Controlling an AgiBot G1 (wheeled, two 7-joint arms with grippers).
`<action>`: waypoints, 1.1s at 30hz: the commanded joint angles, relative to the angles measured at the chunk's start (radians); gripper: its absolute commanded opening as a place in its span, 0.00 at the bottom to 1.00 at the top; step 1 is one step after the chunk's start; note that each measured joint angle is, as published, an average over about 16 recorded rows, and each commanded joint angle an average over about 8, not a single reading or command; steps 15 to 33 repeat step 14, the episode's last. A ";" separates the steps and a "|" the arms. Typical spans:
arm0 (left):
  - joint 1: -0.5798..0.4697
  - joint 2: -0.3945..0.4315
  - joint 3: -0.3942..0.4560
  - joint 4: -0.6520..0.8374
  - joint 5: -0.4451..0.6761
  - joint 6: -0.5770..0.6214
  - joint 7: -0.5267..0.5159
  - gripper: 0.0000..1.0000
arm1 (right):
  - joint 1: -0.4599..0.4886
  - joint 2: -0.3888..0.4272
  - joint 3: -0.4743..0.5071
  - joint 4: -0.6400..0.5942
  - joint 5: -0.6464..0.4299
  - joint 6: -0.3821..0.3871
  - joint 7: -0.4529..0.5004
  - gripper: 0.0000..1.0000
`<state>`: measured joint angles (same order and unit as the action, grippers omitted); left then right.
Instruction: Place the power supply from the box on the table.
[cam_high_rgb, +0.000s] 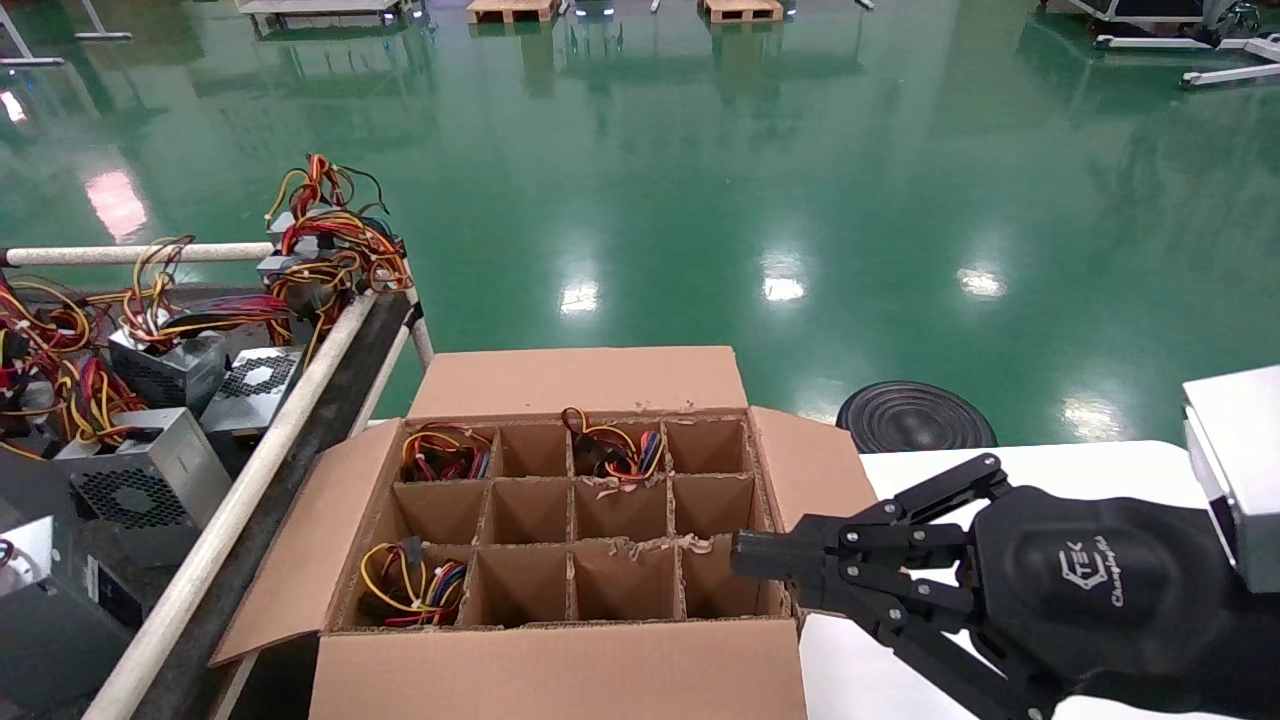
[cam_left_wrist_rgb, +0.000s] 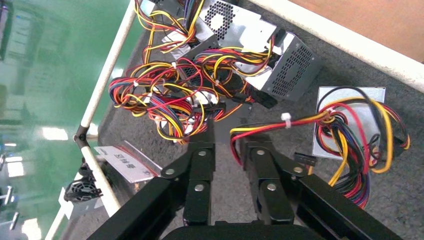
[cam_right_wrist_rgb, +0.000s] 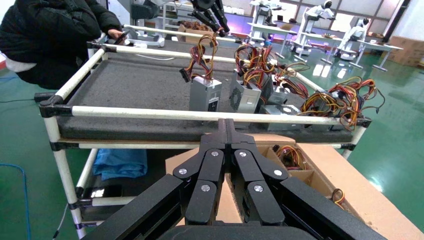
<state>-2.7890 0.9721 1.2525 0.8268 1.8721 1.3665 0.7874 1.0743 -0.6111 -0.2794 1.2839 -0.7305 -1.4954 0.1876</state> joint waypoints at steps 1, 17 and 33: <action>-0.001 0.004 0.001 0.014 -0.001 -0.004 0.002 1.00 | 0.000 0.000 0.000 0.000 0.000 0.000 0.000 0.00; -0.006 0.021 0.005 0.083 -0.024 -0.046 0.028 1.00 | 0.000 0.000 0.000 0.000 0.000 0.000 0.000 0.00; -0.006 0.021 0.005 0.083 -0.024 -0.046 0.028 1.00 | 0.000 0.000 0.000 0.000 0.000 0.000 0.000 0.00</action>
